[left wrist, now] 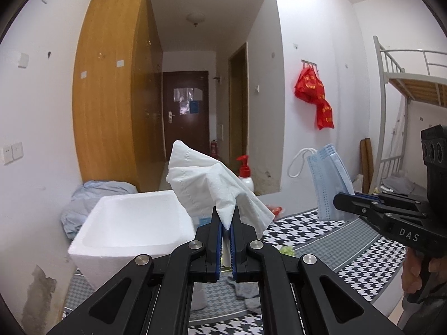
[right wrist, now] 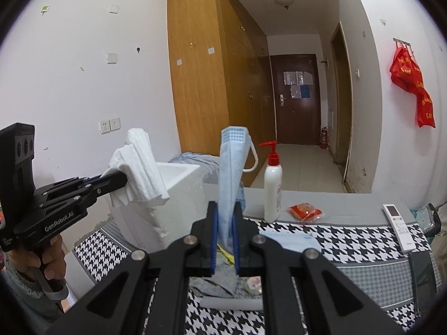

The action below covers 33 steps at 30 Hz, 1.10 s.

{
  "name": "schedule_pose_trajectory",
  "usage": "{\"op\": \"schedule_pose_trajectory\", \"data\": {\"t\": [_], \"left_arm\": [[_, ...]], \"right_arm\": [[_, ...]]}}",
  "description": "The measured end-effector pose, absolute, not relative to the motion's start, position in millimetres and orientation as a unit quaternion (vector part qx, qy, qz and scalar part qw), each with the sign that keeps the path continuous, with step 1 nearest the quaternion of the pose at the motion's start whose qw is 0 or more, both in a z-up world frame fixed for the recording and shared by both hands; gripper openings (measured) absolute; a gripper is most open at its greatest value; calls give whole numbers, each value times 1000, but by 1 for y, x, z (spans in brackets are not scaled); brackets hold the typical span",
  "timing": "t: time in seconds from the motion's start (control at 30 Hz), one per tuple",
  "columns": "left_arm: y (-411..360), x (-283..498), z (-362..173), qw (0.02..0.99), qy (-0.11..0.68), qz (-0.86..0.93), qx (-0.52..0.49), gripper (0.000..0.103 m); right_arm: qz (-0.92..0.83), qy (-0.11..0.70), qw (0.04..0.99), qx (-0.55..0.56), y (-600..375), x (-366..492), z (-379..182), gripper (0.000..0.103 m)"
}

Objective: Organize soft objects
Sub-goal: 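Carry the white cloth and blue mask up over the white foam box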

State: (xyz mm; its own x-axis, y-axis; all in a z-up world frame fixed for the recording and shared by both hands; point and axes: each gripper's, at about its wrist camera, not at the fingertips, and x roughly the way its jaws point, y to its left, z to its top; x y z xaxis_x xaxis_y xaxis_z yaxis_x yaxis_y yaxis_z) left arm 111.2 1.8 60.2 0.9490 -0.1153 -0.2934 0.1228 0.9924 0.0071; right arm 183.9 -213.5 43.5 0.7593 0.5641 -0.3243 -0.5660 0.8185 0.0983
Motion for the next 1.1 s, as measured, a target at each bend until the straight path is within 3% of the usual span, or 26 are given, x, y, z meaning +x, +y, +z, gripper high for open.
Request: {"op": "schedule_pose_trajectory", "data": {"t": [1.1], "left_arm": [[79, 110, 74, 990, 132, 47, 5, 5]], "right_arm": [[400, 164, 901, -26, -121, 200, 63, 12]]}}
